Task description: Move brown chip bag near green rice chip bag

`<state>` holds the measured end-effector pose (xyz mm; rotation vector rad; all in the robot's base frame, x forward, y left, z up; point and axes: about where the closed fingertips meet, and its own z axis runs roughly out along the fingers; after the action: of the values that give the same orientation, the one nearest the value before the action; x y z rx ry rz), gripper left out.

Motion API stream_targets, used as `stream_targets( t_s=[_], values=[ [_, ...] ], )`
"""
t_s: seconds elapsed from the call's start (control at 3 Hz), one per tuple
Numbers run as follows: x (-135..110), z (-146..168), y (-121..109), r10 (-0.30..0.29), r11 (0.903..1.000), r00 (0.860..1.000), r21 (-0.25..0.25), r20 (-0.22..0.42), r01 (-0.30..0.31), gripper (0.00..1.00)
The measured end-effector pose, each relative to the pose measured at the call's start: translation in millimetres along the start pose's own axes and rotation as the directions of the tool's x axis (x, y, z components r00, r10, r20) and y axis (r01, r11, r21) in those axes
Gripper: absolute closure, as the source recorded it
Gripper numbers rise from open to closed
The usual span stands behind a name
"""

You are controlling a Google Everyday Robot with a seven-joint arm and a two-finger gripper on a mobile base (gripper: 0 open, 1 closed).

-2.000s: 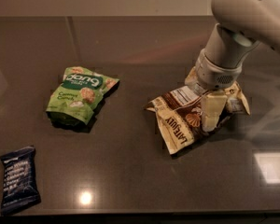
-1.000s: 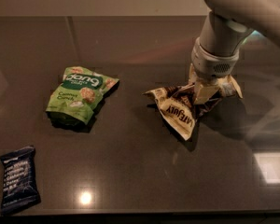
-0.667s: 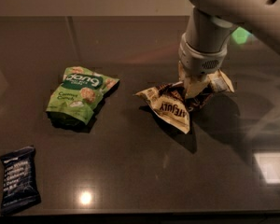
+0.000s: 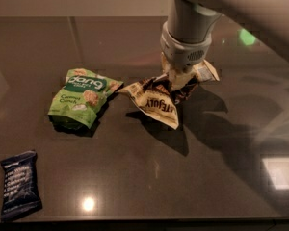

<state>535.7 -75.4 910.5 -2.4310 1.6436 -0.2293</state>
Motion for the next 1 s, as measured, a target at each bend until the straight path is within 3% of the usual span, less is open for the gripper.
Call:
stream_targets(
  t_s=[0.33,1.0],
  values=[
    [-11.7,-5.2,-22.3,0.007,1.0,0.998,0.006,0.065,-0.007,1.0],
    [-36.6,-7.1,-45.8,0.065,0.9978,0.976,-0.024,0.207,-0.062,0.58]
  ],
)
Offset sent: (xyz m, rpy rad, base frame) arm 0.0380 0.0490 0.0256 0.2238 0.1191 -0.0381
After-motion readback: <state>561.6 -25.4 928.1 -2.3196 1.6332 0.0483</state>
